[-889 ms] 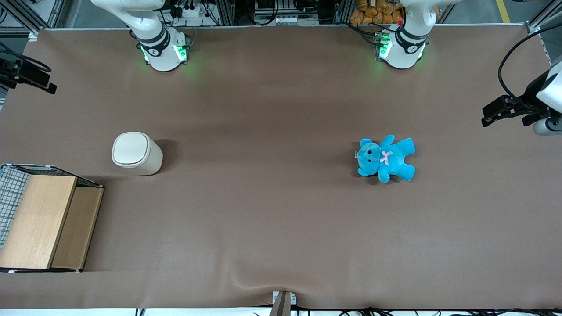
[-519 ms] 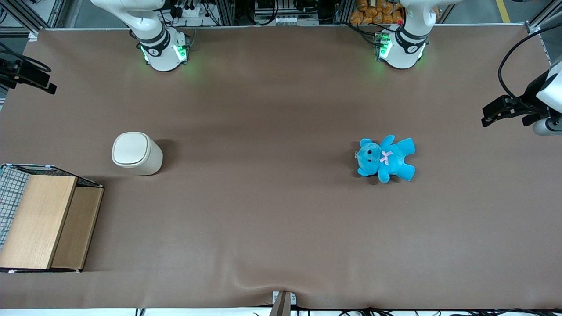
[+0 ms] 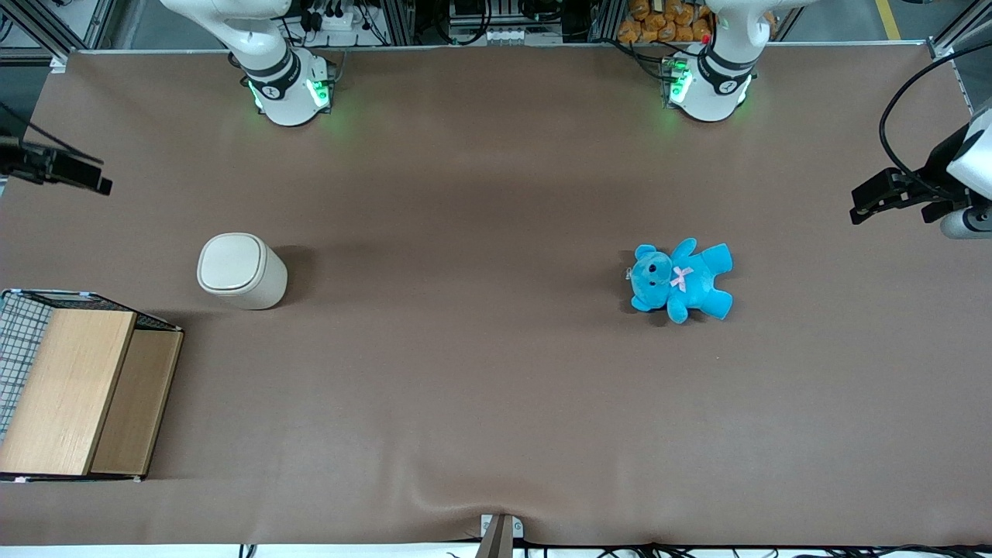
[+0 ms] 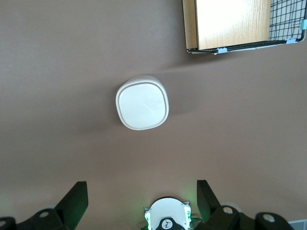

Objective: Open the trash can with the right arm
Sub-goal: 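Move the right gripper toward the small white trash can, then lower the right gripper onto the trash can's lid edge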

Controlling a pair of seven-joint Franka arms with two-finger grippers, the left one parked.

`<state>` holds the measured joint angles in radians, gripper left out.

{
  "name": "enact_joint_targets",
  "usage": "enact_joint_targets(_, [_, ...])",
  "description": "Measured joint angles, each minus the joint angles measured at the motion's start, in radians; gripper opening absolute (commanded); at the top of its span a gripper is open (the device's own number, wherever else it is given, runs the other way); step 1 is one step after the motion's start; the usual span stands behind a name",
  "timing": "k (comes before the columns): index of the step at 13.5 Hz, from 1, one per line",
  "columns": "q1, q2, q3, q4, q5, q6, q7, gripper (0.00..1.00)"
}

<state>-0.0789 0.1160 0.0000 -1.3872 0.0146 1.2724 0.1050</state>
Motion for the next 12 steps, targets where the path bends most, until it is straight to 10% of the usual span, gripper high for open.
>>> enact_joint_targets(4, [-0.012,0.081,0.001,-0.001,-0.009,0.011,-0.011,0.92])
enact_joint_targets(8, [-0.011,0.143,0.004,-0.04,-0.015,0.013,-0.011,0.08])
enact_joint_targets(12, [-0.01,0.169,0.006,-0.125,-0.016,0.083,-0.011,0.0])
